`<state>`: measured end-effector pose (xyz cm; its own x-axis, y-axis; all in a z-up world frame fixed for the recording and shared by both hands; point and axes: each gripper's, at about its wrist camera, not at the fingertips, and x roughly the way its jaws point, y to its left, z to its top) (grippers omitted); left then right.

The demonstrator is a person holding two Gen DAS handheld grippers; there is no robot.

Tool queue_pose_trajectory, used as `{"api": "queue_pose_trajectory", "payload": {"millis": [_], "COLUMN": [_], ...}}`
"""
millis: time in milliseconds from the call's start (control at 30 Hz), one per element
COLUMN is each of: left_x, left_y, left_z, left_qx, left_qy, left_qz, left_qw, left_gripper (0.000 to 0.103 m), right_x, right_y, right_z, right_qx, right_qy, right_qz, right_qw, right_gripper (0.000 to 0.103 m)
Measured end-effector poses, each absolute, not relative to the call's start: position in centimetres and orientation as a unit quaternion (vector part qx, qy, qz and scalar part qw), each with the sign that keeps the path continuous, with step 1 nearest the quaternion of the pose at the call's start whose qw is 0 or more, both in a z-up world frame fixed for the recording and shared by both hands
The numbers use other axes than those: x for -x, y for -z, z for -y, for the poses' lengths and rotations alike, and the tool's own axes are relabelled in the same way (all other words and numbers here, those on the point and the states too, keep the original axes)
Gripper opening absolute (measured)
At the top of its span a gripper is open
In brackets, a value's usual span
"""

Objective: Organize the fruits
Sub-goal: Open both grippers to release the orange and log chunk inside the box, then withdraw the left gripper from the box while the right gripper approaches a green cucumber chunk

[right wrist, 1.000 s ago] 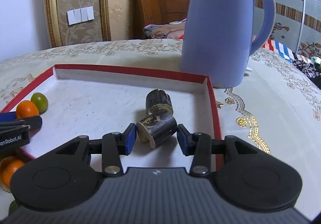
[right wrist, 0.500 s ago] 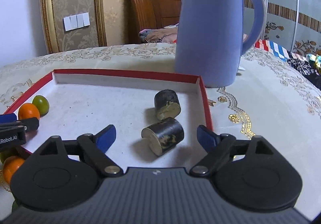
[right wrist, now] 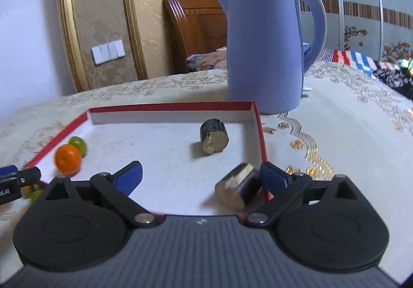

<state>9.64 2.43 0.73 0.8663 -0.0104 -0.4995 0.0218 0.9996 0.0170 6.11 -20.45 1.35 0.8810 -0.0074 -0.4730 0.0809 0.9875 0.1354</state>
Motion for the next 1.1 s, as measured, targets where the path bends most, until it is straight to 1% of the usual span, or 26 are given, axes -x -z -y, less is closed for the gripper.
{"api": "queue_pose_trajectory", "payload": {"millis": [167,300,367,667,900,1100], "left_x": [-7.2,-5.4,-5.1,-5.5,-5.9,-6.0], "left_y": [-0.6,-0.2,0.0,0.4,0.7,0.8], "left_z": [-4.2,-5.4,-5.9,-6.8,-6.9,-7.2], "left_qx": [0.001,-0.005,0.004,0.010,0.010,0.019], "left_qy": [0.009,-0.005,-0.002,-0.028,-0.033,-0.034], "left_qz": [-0.258,-0.253,-0.260,-0.277,-0.292,-0.295], "left_qw": [0.966,0.967,0.965,0.961,0.956,0.955], "left_gripper": [0.052,0.052,0.052,0.052,0.052,0.052], "right_x": [-3.0,-0.5,0.2,0.8,1.1,1.4], "right_y": [-1.5,-1.9,-2.0,-1.9,-1.1,-0.8], "right_z": [19.6,18.7,18.3,18.2,18.5,17.7], "right_qx": [-0.060,-0.042,-0.033,-0.034,-0.042,-0.024], "right_qy": [0.003,-0.017,-0.025,-0.033,-0.043,-0.053], "right_qz": [-0.212,-0.171,-0.162,-0.177,-0.219,-0.228], "right_qw": [0.975,0.984,0.986,0.983,0.974,0.972], "right_gripper": [0.098,0.103,0.103,0.103,0.103,0.103]}}
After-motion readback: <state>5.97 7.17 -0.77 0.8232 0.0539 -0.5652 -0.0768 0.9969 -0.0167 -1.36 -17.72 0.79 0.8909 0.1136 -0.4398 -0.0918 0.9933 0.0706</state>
